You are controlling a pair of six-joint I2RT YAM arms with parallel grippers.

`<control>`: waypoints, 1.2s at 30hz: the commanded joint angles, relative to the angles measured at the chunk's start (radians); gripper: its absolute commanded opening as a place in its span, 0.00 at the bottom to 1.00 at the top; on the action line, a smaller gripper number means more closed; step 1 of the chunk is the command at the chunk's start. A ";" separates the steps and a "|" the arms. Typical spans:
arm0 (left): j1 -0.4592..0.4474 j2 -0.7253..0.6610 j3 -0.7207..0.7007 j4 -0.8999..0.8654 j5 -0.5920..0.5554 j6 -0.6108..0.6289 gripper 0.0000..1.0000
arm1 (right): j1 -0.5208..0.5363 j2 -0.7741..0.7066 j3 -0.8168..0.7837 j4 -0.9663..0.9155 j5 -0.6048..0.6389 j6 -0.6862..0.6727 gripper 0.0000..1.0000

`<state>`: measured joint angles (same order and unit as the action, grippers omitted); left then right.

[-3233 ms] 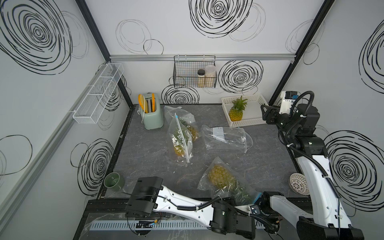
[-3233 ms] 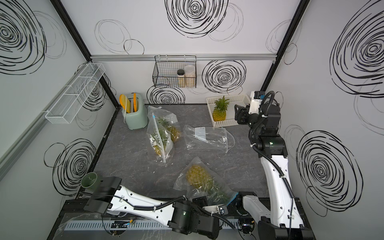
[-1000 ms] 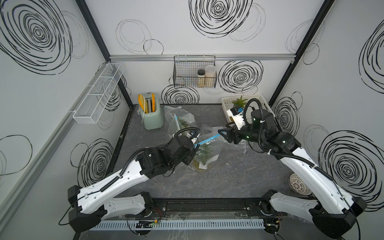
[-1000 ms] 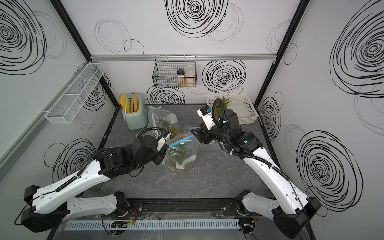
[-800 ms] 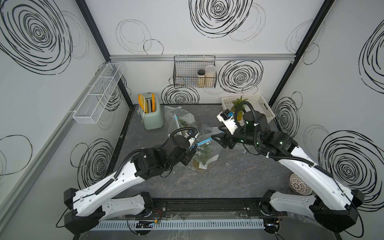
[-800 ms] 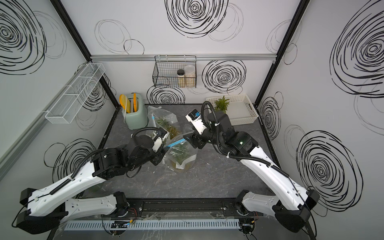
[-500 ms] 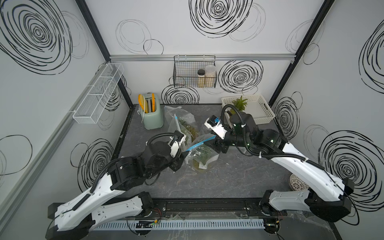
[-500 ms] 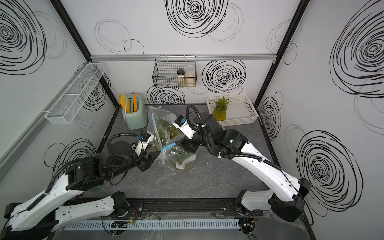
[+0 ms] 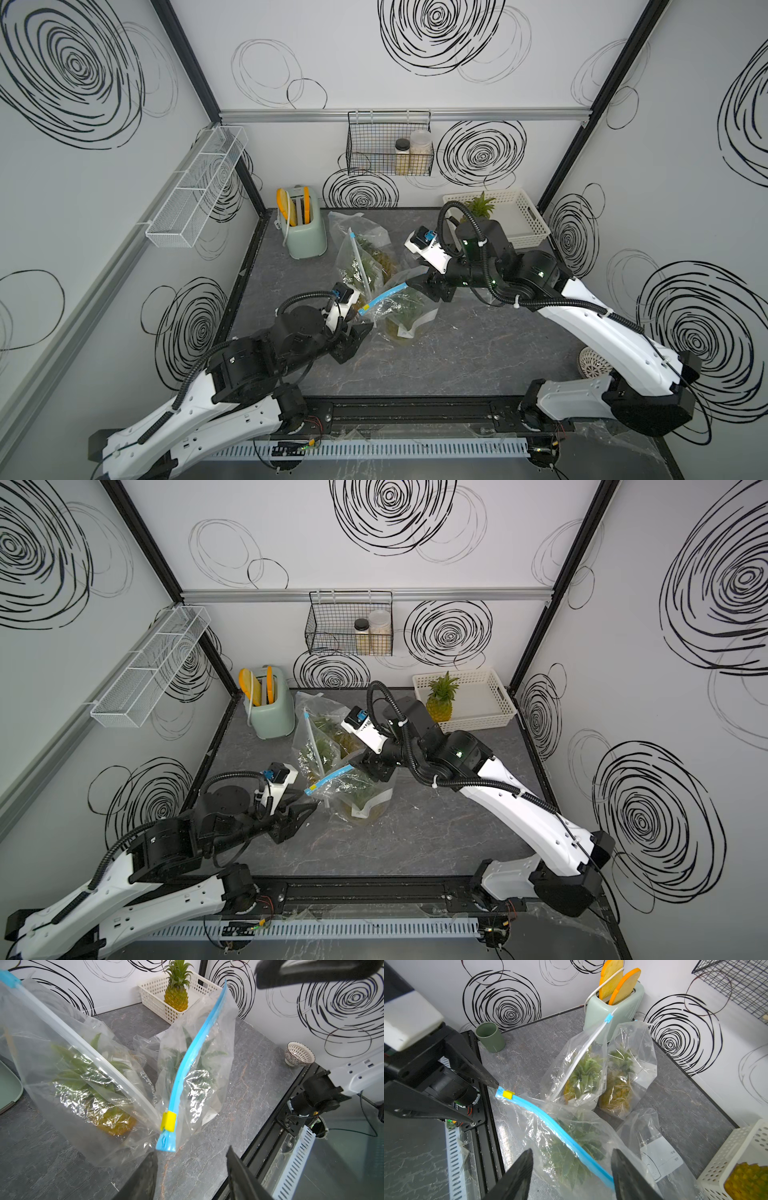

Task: Open the zip-top bag and take out the pineapple
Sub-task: Unzip the zipper on the zipper food storage bag.

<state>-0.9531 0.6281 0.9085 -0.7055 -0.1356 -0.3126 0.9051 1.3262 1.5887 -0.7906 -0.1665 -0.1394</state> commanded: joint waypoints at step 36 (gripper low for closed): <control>0.229 0.124 0.003 0.294 0.272 0.157 0.00 | 0.005 0.106 0.063 -0.025 -0.256 -0.237 0.63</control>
<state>-0.7341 0.7525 0.8711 -0.4946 0.1223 -0.2325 0.9066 1.4006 1.6035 -0.8043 -0.3389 -0.3027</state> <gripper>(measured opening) 0.052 0.628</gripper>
